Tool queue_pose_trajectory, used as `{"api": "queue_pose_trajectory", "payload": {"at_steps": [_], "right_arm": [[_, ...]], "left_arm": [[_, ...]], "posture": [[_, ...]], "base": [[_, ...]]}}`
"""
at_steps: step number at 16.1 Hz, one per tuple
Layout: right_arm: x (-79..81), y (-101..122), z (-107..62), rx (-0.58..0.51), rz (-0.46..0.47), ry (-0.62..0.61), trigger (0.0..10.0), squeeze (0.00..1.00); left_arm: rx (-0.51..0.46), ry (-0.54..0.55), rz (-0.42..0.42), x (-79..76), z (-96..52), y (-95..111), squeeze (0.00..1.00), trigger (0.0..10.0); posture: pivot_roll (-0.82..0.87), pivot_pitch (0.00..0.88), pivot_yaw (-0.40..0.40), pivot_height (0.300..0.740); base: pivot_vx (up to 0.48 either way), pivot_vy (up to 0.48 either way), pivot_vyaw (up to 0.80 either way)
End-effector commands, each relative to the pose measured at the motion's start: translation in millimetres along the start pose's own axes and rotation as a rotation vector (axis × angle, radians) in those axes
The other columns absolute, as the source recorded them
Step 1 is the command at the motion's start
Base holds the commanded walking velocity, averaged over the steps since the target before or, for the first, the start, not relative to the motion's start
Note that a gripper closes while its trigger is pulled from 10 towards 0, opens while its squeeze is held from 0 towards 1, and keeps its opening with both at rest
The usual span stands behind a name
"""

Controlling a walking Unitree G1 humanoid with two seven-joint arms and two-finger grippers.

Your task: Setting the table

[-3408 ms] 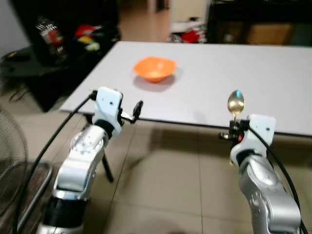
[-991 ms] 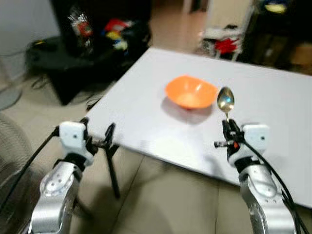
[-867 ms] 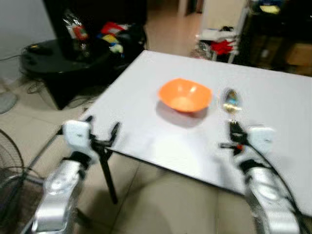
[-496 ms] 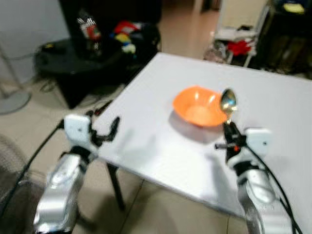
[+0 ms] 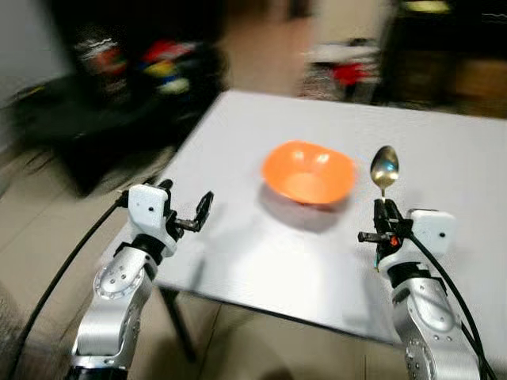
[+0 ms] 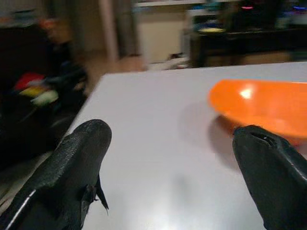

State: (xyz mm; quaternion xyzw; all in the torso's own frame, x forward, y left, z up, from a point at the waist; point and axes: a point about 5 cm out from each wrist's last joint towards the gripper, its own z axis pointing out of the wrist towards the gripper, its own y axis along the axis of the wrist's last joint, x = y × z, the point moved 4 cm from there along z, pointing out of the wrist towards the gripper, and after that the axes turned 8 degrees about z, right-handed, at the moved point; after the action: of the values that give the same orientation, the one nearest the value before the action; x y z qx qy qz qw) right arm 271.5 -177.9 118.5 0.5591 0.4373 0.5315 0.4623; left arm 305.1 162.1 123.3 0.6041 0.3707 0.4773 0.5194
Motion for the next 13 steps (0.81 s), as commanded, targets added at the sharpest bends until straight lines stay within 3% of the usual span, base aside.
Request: {"api": "queue_pose_trajectory", "payload": {"at_steps": [1, 4, 9, 13], "right_arm": [[-1.2, 2, -0.7, -0.002, 0.014, -0.007, 10.0, 0.00], [-0.3, -2, -1.2, 0.027, 0.014, 0.004, 10.0, 0.00], [10.2, -16, 2.5, 0.181, -0.004, 0.117, 10.0, 0.00], [10.9, -39, 4.4, 0.381, -0.123, 0.112, 10.0, 0.00]], "left_arm": [[-0.003, -0.009, 0.041, -1.3, 3.3, 4, 0.00, 10.0], [0.003, 0.007, 0.042, 0.4, 2.4, 3, 0.00, 10.0], [0.029, 0.002, 0.071, 8.9, -3.9, 1, 0.00, 10.0], [0.060, -0.096, 0.094, 1.3, -12.4, -5, 0.00, 10.0]], "posture": [[0.00, 0.000, 0.054, 0.740], [0.01, 0.000, 0.052, 0.740], [0.02, 0.000, 0.048, 0.740], [0.04, 0.000, 0.046, 0.740]], "base": [[0.000, -0.480, -0.77], [0.000, -0.480, -0.77], [0.000, 0.000, 0.00], [0.000, 0.000, 0.00]]}}
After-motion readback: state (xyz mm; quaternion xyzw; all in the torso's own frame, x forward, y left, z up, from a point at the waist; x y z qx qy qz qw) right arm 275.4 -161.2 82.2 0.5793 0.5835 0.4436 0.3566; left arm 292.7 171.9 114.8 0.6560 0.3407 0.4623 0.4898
